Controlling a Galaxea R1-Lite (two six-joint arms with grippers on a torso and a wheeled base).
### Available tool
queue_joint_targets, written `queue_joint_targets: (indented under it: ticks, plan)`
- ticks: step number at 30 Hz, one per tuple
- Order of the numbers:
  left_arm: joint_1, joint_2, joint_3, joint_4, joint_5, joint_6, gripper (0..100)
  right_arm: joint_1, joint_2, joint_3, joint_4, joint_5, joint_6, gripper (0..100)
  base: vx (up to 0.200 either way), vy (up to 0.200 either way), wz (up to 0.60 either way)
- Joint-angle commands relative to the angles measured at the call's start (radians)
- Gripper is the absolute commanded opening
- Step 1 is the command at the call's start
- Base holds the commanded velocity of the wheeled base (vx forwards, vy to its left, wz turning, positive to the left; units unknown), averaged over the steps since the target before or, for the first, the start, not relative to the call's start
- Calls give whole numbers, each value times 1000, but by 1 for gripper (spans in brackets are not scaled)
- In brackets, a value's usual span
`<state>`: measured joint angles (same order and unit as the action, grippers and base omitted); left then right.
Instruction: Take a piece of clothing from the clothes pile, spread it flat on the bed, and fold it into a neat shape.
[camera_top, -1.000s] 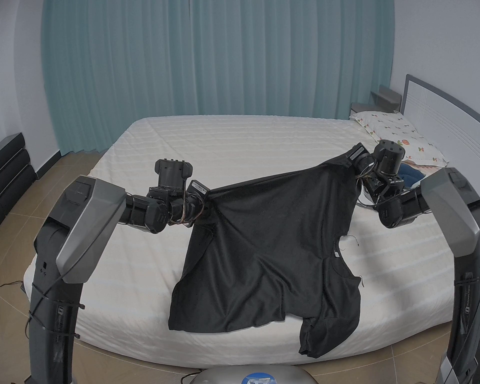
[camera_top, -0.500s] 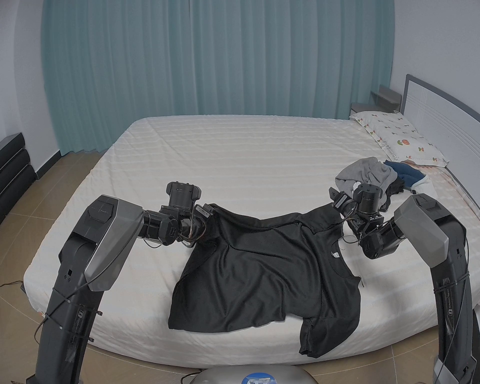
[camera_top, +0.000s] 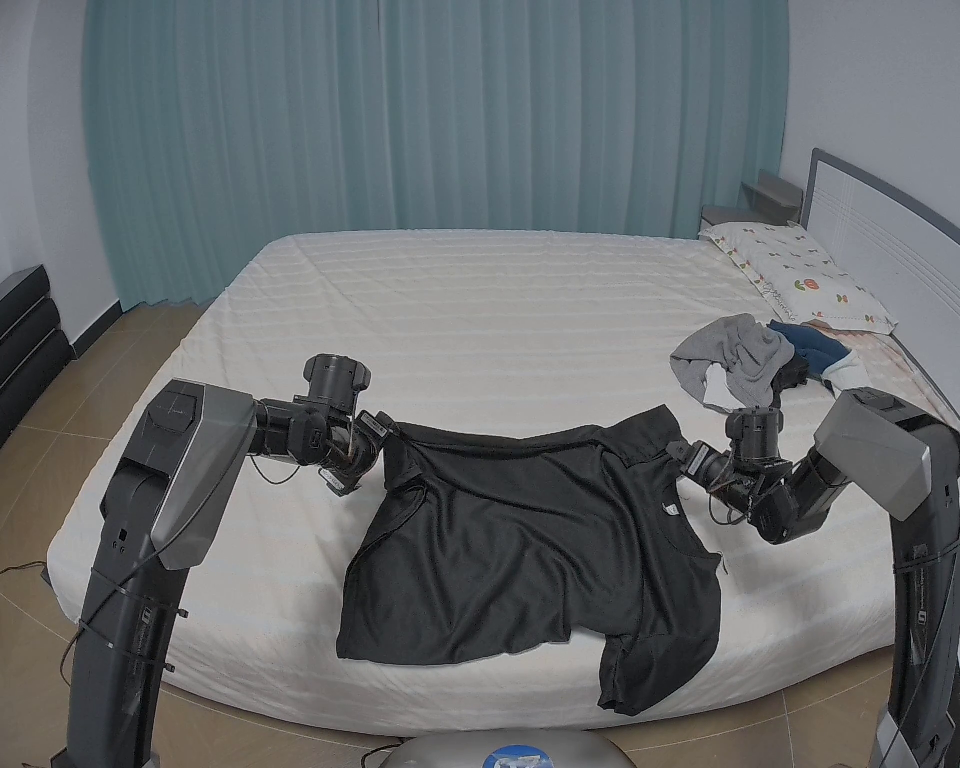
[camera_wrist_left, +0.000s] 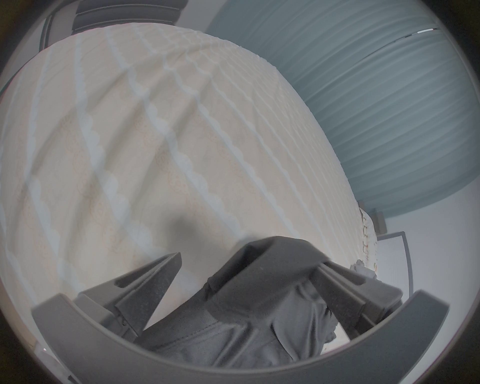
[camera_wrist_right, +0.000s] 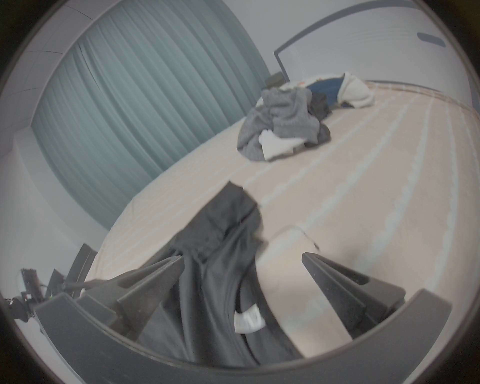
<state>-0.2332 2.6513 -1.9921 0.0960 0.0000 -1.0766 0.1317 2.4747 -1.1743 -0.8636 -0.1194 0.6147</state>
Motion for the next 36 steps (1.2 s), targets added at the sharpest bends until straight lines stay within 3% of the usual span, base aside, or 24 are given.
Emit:
queue_joint_targets:
  ticks: [1, 4, 6, 8, 13, 17, 21, 25, 26, 30, 36]
  plan:
    - [45, -82, -8, 28, -87, 32, 100, 6, -160, 223, 0, 92, 62, 100, 0, 0, 0]
    - [52, -103, -8, 33, -123, 29, 100, 9, -168, 268, 0, 113, 89, 100, 0, 0, 0]
    - [64, -125, -8, 48, -233, 24, 100, 3, -169, 309, -2, 144, 97, 100, 0, 0, 0]
    - [64, -139, -8, 51, -256, 21, 100, 3, -169, 321, -5, 149, 103, 100, 0, 0, 0]
    - [60, -132, 10, 53, -253, 33, 100, 0, -163, 370, -51, 150, 100, 100, 0, 0, 0]
    - [63, -143, 107, 37, -261, 32, 100, -3, -155, 407, -87, 153, 99, 100, 0, 0, 0]
    - [64, -198, 271, -30, -267, 32, 100, -18, -163, 453, -91, 185, 105, 100, 0, 0, 0]
    - [57, -290, 506, -183, -247, 33, 100, -35, -171, 504, -121, 211, 126, 100, 0, 0, 0]
    - [57, -290, 506, -183, -247, 33, 100, -35, -171, 504, -121, 211, 126, 100, 0, 0, 0]
    - [32, -401, 855, -487, -213, 20, 100, -47, -217, 639, -249, 236, 151, 100, 0, 0, 0]
    - [22, -505, 1156, -719, -222, -80, 100, -24, -209, 737, -339, 285, 148, 100, 0, 0, 0]
